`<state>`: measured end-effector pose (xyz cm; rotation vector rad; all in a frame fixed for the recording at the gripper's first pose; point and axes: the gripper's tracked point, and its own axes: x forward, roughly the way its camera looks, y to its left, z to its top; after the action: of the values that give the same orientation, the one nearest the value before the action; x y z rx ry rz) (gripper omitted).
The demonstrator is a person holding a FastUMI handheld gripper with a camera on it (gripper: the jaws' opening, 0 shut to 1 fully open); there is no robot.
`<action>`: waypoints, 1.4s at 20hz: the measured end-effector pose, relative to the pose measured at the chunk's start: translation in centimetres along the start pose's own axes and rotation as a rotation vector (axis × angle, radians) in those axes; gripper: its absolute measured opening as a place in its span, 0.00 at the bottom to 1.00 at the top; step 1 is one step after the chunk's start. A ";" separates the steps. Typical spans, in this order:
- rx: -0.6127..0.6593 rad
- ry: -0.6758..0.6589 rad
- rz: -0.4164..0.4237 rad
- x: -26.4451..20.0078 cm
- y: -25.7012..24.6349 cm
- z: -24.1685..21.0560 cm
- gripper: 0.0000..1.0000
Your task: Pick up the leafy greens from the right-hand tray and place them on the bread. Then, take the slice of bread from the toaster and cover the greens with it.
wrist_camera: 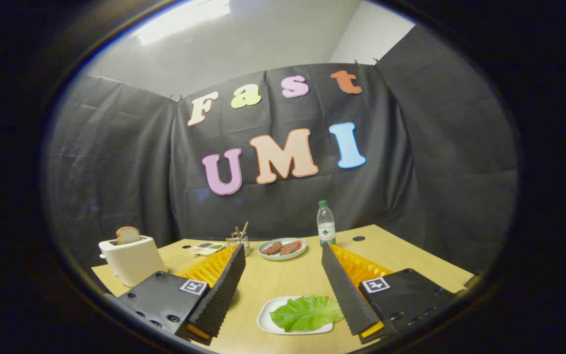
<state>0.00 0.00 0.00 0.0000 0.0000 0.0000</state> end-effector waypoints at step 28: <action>-0.045 0.045 0.001 0.4 1.2 -1.4 0.98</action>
<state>0.38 1.19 -1.41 -0.0446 0.0449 0.0015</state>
